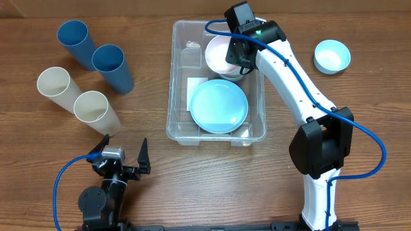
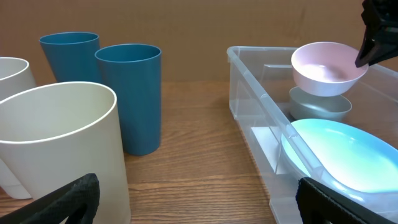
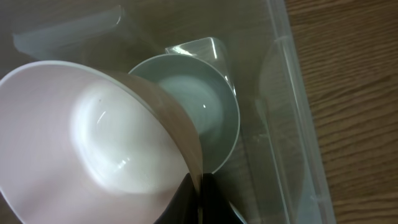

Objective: Pack container
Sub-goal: 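Lower the pink bowl into the grey bowl in the bin and release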

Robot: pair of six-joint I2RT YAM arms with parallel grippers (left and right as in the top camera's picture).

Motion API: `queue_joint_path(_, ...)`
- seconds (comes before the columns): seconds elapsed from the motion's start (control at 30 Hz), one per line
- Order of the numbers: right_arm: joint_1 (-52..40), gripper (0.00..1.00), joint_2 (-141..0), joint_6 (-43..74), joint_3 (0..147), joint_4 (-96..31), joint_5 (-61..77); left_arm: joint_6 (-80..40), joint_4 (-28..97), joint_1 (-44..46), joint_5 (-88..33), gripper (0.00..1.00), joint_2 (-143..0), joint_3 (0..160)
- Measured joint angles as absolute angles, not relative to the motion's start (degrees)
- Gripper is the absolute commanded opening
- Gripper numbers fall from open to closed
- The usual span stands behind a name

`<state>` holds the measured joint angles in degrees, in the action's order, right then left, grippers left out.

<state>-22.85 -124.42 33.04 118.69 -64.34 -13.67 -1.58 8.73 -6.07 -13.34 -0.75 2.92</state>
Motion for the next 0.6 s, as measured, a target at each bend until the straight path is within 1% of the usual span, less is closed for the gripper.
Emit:
queue_joint_path(0.03,-22.81,0.04,-124.49,33.04,118.69,-64.07,-13.93,-1.56,8.73,-6.07,-13.34,1.00,-0.75,2.92)
queue_joint_path(0.17,-22.33,0.31,-124.49,33.26,118.69,-63.79,-14.39,-1.58,8.73,-6.07,-13.34,1.00,-0.75,2.92)
queue_joint_path(0.2,-22.04,0.33,-124.49,32.88,118.69,-63.86,-14.48,-1.58,8.71,-6.07,-13.32,1.00,-0.75,2.92)
queue_joint_path(0.4,-20.60,0.35,-124.49,32.16,118.69,-63.83,-15.20,-1.56,8.73,-6.07,-13.32,1.00,-0.75,2.92)
queue_joint_path(0.6,-20.62,0.33,-124.49,29.58,118.69,-63.48,-15.18,-1.56,8.73,-6.07,-13.34,1.00,-0.75,2.92)
